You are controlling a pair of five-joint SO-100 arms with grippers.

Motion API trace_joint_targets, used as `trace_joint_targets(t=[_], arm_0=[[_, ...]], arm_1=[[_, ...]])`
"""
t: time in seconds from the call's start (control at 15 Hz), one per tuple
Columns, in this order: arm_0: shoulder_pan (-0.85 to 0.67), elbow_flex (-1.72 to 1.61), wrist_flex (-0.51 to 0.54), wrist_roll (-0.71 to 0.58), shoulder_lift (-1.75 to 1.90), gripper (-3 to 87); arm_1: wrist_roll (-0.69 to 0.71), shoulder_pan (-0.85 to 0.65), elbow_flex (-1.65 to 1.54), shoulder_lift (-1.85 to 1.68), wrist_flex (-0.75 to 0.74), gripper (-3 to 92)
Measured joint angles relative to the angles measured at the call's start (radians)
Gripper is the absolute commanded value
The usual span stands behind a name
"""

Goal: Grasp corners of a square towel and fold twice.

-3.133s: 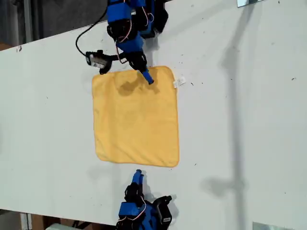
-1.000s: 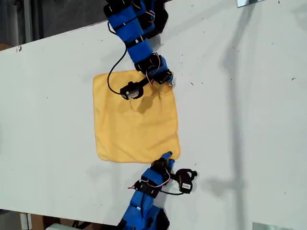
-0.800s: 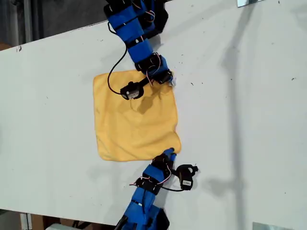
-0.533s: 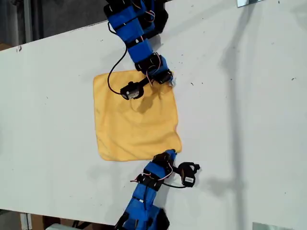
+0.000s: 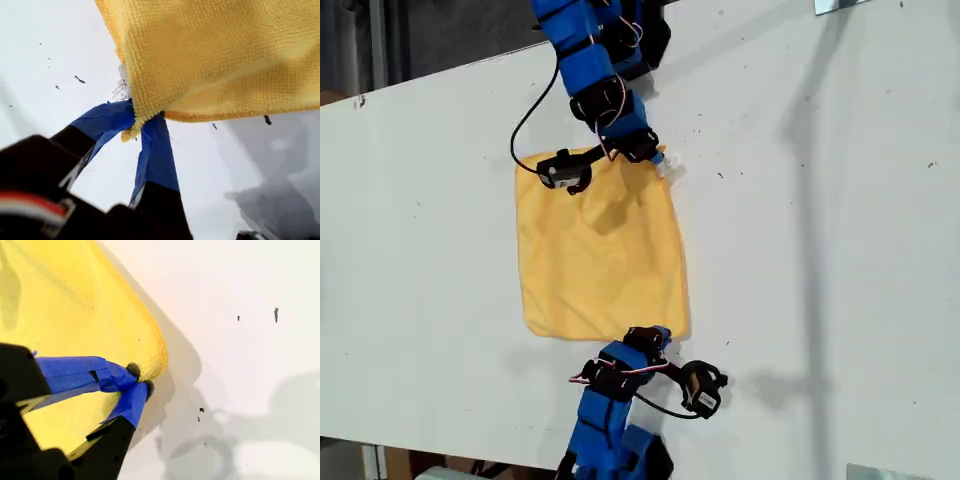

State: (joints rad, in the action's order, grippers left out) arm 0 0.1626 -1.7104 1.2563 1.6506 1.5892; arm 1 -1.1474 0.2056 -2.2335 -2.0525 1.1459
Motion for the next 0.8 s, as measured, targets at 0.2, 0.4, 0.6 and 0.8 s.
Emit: trace_joint_targets(t=[0.2, 0.4, 0.6, 0.8], arm_0=[[-0.091, 0.006, 0.041, -0.120, 0.106, -0.4], [-0.215, 0.058, 0.091, -0.268, 0.212, -0.4], [-0.449, 0.215, 0.199, -0.466, 0.227, -0.4], [-0.787, 0.337, 0.204, -0.660, 0.183, -0.4]], arm_1=[[0.069, -0.078, 0.023, -0.140, 0.029, -0.1], [0.183, -0.201, 0.163, -0.150, 0.104, -0.1], [0.370, -0.489, 0.331, -0.149, 0.189, -0.1], [0.500, -0.839, 0.449, -0.025, 0.181, -0.1]])
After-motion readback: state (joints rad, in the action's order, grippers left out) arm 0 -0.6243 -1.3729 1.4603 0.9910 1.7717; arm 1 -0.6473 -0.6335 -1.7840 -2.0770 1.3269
